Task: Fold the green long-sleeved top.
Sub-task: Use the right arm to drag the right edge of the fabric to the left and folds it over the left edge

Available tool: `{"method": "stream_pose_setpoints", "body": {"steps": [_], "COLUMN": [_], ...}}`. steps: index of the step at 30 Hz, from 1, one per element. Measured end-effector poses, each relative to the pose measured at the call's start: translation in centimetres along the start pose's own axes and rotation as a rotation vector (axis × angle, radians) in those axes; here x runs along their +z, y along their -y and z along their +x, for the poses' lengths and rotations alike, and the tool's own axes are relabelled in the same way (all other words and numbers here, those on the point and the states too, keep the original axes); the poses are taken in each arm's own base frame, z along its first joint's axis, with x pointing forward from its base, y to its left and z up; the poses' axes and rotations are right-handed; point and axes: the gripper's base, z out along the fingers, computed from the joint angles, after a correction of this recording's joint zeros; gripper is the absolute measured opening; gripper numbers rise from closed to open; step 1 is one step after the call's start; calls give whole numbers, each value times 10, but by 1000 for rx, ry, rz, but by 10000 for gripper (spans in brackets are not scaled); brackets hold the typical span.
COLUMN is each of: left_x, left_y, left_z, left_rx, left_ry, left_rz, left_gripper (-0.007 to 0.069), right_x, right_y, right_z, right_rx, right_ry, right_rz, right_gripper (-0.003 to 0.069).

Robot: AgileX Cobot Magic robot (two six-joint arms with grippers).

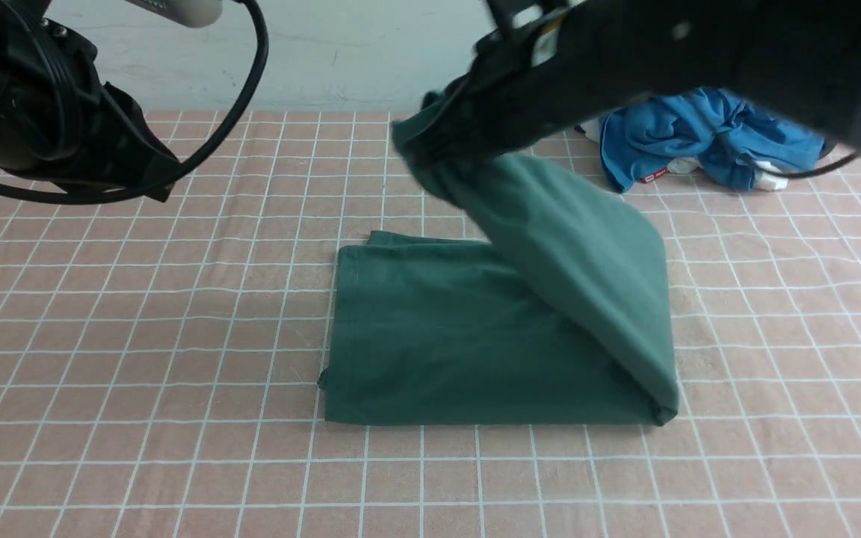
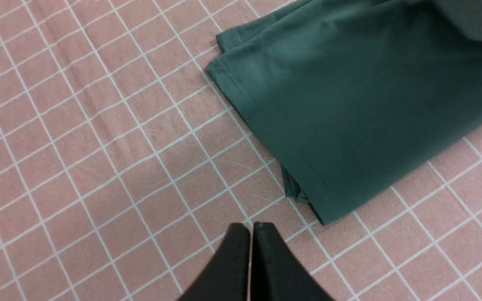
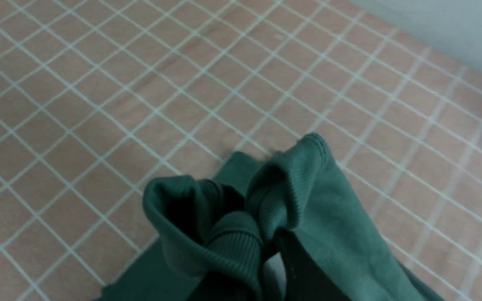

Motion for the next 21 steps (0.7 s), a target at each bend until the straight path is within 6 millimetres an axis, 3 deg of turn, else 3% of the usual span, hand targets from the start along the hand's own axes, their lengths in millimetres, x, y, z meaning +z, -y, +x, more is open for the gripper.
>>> {"method": "stream_pose_setpoints", "body": {"steps": [1,2,3,5,9,12,13,16,21], "left_x": [0,0,1,1,1,1,1,1,1], "left_y": [0,0,0,-1,-3,-3,-3,-3,-4], "left_z": [1,1,3,3,4,4,4,4,4], "left_rx": [3,3,8,13,22,22,22,23,25], "left_ry": [-7,-8,-25,-32,-41,-41,-41,-40,-43], "left_rz": [-2,-2,-5,-13,-29,-32,-32,-34,-40], "left_gripper": [-3,-3,-3,-3,-3,-3,-3,-3,-3], "right_x": [16,16,41,61,82,81,81,63,43], "right_y": [-6,-6,-15,-20,-22,-23,-23,-23,-15], "right_z": [5,4,14,26,42,42,42,28,13], "right_rx": [6,6,27,52,84,57,51,-27,-148], "right_ry": [-1,6,-6,-30,-82,-90,-91,-91,-109], "right_rz": [-17,-16,-42,-59,-76,-82,-83,-87,-25], "right_gripper": [29,29,29,31,82,198,207,375,491]}}
